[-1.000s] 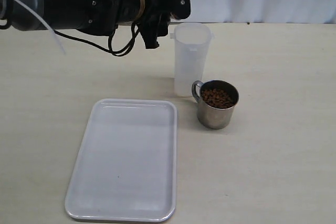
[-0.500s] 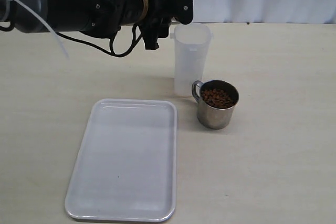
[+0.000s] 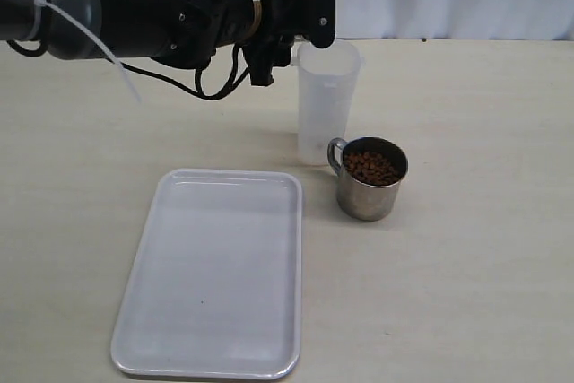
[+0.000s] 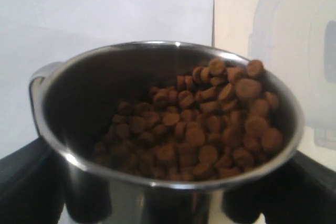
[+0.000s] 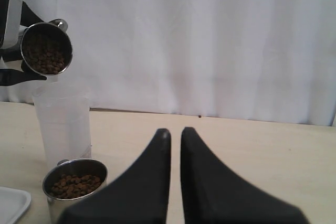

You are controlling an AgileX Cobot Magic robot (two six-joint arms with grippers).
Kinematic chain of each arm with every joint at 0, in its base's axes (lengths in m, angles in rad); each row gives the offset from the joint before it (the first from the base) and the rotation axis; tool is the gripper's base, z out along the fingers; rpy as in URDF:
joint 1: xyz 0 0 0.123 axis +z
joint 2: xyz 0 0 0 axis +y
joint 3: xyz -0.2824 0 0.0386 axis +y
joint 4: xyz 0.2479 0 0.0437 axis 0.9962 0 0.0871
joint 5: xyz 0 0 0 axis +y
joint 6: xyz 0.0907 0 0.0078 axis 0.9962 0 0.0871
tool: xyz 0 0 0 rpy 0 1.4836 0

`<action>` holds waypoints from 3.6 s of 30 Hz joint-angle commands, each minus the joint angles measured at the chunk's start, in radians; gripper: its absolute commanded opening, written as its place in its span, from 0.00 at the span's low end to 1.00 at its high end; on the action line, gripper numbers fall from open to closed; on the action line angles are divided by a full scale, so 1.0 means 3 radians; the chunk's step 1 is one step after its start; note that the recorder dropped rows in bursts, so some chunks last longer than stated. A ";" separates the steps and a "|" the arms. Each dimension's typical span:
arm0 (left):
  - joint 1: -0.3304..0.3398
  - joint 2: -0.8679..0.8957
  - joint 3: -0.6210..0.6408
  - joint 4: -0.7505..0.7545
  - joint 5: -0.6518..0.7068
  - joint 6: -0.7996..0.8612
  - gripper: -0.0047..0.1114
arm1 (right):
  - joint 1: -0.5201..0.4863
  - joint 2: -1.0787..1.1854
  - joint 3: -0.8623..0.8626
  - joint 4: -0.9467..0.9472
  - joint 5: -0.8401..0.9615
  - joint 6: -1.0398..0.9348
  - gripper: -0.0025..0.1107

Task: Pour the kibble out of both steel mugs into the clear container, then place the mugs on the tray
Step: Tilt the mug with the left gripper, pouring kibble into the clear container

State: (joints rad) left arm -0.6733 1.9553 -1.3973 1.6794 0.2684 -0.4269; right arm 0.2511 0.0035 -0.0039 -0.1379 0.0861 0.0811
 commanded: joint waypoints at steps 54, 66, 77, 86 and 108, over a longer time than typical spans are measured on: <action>-0.0198 -0.0029 -0.0041 0.0217 0.0368 0.0565 0.04 | -0.0013 -0.0012 0.0013 0.0012 -0.0020 0.0027 0.07; -0.0198 -0.0029 -0.0041 0.0217 0.0354 0.0702 0.04 | -0.0013 -0.0012 0.0013 0.0012 -0.0020 0.0027 0.07; -0.0198 -0.0029 -0.0041 0.0217 0.0332 0.0813 0.04 | -0.0013 -0.0012 0.0013 0.0012 -0.0020 0.0027 0.07; -0.0198 -0.0029 -0.0041 0.0217 0.0332 0.0895 0.04 | -0.0013 -0.0012 0.0013 0.0012 -0.0020 0.0027 0.07; -0.0198 -0.0029 -0.0041 0.0217 0.0332 0.1161 0.04 | -0.0013 -0.0012 0.0013 0.0012 -0.0020 0.0027 0.07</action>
State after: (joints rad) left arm -0.7276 1.9553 -1.3973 1.7390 0.3565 -0.0892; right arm 0.2511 0.0035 -0.0039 -0.1379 0.0861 0.0811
